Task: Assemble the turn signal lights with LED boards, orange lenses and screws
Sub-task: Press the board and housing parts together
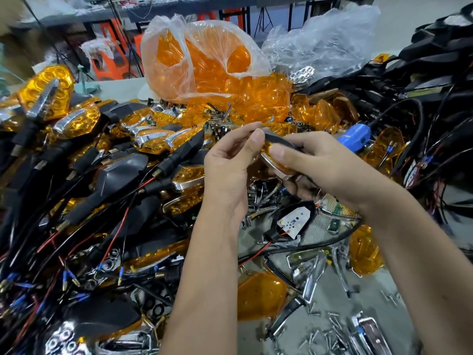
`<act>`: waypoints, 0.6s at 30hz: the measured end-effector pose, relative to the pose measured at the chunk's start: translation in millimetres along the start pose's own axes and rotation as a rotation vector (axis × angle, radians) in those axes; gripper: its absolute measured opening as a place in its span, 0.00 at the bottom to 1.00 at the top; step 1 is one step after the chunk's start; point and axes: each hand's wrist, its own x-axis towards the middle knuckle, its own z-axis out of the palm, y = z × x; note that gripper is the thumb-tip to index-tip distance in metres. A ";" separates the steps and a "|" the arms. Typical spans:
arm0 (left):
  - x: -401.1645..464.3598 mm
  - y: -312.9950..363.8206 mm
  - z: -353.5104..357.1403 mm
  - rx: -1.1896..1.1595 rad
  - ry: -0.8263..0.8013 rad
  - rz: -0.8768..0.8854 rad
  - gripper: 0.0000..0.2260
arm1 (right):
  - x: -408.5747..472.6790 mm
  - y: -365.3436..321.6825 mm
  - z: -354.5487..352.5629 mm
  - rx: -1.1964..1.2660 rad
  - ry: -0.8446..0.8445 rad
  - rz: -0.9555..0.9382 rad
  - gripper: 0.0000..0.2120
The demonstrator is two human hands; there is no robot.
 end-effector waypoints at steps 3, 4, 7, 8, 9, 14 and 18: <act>0.9 0.8 -2.1 -0.051 -0.032 -0.015 0.16 | 1.9 2.8 0.1 -0.264 0.097 -0.134 0.15; 1.2 0.6 -2.9 -0.062 -0.047 -0.013 0.15 | 2.6 4.0 0.0 -0.335 0.131 -0.171 0.14; 2.6 -0.9 -3.8 -0.053 -0.064 0.000 0.10 | 2.7 7.5 -0.7 -0.442 0.186 -0.252 0.13; 2.9 -0.9 -4.0 -0.050 -0.067 0.006 0.09 | 2.5 8.5 -1.3 -0.447 0.194 -0.277 0.13; 3.5 -0.9 -4.3 -0.050 -0.068 0.009 0.08 | 2.0 9.2 -1.8 -0.450 0.195 -0.297 0.12; 4.6 -2.7 -3.2 -0.046 0.001 -0.047 0.09 | 6.4 14.4 0.9 -0.546 0.205 -0.241 0.15; 5.2 -5.8 -2.0 -0.038 0.134 -0.123 0.07 | 7.4 14.5 5.3 -0.702 0.308 -0.289 0.23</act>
